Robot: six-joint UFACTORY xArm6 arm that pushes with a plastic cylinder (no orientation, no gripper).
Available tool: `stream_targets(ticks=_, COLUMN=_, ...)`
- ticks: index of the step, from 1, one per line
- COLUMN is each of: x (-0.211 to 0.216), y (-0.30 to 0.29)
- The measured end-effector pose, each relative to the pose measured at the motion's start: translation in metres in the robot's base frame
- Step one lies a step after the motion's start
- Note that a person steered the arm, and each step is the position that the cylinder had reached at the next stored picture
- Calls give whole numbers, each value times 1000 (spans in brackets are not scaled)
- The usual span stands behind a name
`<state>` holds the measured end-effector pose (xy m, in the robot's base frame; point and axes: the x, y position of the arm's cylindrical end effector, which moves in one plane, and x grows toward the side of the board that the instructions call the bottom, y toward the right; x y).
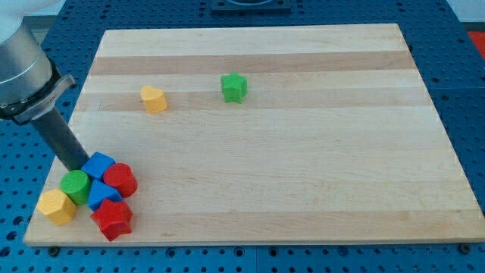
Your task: Move th yellow heart parallel to the top of the red circle
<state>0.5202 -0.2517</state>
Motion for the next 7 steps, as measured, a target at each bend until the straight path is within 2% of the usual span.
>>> stream_targets(ticks=3, x=15, y=0)
stream_targets(ticks=4, x=-3, y=0)
stream_targets(ticks=5, x=-68, y=11)
stream_targets(ticks=6, x=-81, y=52)
stream_targets(ticks=7, x=-79, y=130)
